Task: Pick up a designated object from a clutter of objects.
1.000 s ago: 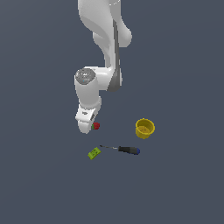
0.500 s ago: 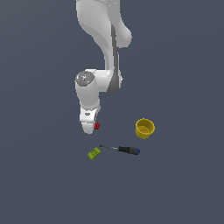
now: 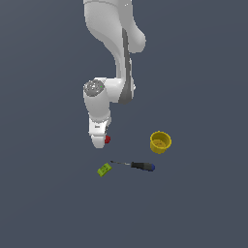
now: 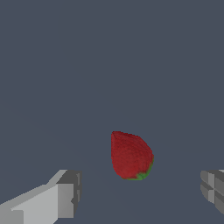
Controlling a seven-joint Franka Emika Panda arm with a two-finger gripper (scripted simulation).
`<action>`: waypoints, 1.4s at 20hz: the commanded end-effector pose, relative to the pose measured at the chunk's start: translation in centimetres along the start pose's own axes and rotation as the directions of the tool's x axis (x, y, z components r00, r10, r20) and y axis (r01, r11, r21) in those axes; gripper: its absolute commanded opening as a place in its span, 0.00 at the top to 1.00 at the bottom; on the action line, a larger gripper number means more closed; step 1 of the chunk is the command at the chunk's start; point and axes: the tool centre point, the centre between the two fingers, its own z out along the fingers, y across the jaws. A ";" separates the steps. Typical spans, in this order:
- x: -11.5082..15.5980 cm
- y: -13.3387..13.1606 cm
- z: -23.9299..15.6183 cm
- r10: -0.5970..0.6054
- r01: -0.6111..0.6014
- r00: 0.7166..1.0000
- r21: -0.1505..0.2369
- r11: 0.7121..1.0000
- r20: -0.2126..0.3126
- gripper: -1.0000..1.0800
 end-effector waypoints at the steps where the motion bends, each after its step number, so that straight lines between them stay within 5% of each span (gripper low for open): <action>1: 0.0 0.0 0.5 -0.001 0.001 1.000 0.001 1.000 0.000 0.04; 15: 0.0 0.0 4.8 -0.005 0.005 1.000 0.000 1.000 -0.001 0.04; 16: 0.0 0.0 4.8 -0.005 0.005 1.000 0.000 1.000 -0.001 1.00; 28: 0.1 0.0 4.7 -0.005 0.005 1.000 -0.001 1.000 0.000 1.00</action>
